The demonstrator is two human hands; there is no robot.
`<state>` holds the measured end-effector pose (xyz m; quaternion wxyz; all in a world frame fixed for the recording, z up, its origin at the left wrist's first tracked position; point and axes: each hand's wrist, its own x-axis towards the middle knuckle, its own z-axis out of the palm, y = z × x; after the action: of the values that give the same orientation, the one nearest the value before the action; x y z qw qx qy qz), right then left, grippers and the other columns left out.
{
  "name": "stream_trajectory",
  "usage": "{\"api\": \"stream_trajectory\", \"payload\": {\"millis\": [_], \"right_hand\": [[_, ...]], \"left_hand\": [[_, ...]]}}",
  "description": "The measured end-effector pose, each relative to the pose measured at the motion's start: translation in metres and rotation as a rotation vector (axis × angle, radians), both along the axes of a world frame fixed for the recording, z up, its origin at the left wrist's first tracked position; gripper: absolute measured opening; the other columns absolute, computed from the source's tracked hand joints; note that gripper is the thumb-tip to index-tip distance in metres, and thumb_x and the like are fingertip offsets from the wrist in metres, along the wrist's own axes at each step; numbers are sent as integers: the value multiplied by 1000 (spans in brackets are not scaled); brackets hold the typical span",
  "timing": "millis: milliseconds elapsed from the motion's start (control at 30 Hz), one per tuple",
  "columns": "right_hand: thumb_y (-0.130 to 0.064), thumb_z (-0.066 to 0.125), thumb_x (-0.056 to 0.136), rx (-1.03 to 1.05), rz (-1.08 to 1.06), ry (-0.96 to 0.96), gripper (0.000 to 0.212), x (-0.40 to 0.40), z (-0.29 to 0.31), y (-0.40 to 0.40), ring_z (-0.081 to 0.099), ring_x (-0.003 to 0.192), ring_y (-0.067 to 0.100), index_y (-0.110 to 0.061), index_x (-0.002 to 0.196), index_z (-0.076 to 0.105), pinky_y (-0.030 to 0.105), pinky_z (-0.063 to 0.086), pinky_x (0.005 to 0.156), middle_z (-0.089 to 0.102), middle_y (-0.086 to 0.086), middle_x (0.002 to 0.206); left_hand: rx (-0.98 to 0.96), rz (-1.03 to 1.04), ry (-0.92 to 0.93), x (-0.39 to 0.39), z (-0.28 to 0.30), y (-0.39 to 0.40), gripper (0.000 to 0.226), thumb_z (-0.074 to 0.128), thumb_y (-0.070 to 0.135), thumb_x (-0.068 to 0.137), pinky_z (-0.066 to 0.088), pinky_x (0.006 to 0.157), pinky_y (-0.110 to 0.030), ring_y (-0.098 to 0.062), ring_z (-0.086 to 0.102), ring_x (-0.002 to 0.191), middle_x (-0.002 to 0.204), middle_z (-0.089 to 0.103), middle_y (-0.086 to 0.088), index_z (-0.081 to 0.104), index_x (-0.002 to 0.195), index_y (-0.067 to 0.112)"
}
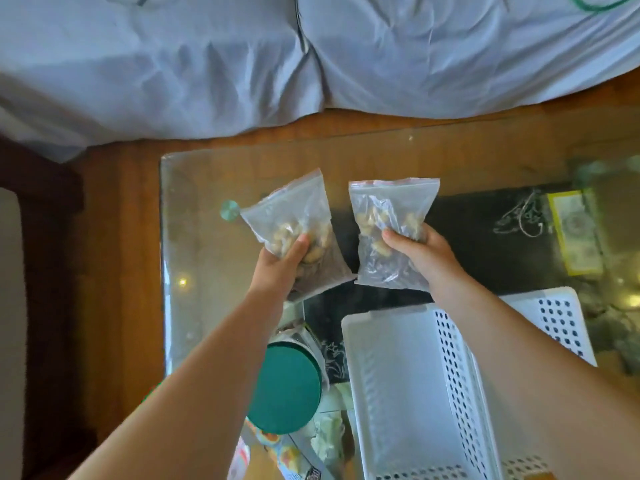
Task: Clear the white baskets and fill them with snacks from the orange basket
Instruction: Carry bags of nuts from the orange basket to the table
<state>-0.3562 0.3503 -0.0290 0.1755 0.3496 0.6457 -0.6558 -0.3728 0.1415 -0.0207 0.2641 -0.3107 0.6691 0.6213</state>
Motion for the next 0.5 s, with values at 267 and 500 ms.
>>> {"api": "stream_trajectory", "payload": {"millis": [267,500], "right_hand": [[-35,77,71,91,145,-138,30,-4,-55,3,62,80,3,-31,94,57,18,41,57,65,-14,90],[-33,76,73,104,148,-168,39,-3,-63,3,63,94,15,-24,107,59,29,50,74,67,-5,102]], "left_hand": [[-190,-221,-178,-16,-59,3,34,59,47,84,38,56,-24,-11,54,66,77,58,2,56,101,18],[-255,-309,-268,-13,-68,6,68,60,50,82,49,83,-35,-27,59,100,115,59,-12,42,132,6]]}}
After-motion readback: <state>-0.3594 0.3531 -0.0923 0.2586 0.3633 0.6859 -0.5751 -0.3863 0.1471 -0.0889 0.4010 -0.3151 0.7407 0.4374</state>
